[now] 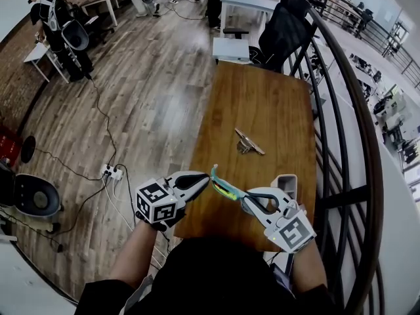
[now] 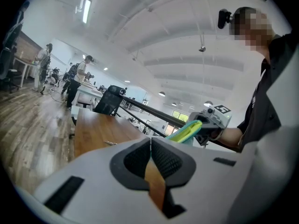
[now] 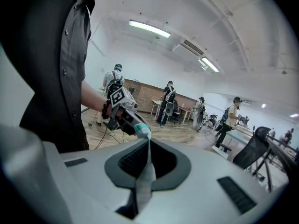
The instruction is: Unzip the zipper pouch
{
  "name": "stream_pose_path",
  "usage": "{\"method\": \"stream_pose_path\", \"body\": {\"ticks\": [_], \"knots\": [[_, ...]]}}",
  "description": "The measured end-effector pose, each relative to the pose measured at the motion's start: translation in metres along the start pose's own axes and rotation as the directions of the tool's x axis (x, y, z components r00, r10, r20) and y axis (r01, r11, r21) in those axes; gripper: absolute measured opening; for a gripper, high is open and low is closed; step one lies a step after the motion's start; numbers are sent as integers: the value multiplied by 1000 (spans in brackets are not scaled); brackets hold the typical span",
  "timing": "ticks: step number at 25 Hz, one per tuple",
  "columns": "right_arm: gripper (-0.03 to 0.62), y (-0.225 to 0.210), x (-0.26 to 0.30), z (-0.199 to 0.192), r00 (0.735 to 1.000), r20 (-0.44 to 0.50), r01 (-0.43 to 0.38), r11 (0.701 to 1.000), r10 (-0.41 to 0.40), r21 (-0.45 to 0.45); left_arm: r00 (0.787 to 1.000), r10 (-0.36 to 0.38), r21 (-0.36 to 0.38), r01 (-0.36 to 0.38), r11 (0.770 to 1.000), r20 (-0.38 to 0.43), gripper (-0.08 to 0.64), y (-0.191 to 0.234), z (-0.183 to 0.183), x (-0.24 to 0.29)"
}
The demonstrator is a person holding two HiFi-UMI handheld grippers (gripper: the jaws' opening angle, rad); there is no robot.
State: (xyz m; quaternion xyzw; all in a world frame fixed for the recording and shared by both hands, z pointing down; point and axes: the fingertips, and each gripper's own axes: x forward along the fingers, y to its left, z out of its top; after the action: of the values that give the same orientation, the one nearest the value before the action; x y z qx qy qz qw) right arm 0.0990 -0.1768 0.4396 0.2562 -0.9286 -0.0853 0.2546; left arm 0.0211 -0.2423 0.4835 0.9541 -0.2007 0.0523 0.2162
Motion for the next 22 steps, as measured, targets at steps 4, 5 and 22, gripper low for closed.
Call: {"method": "stream_pose_path", "body": {"ticks": [4, 5, 22], "knots": [[0, 0, -1, 1, 1000, 5, 4, 1000, -4, 1, 1000, 21, 6, -21, 1000, 0, 18, 5, -1, -3], [0, 0, -2, 1, 1000, 8, 8, 1000, -8, 4, 1000, 27, 6, -27, 1000, 0, 18, 6, -1, -3], [0, 0, -3, 1, 1000, 1, 19, 1000, -19, 5, 997, 79, -20, -79, 997, 8, 18, 20, -5, -15]]}}
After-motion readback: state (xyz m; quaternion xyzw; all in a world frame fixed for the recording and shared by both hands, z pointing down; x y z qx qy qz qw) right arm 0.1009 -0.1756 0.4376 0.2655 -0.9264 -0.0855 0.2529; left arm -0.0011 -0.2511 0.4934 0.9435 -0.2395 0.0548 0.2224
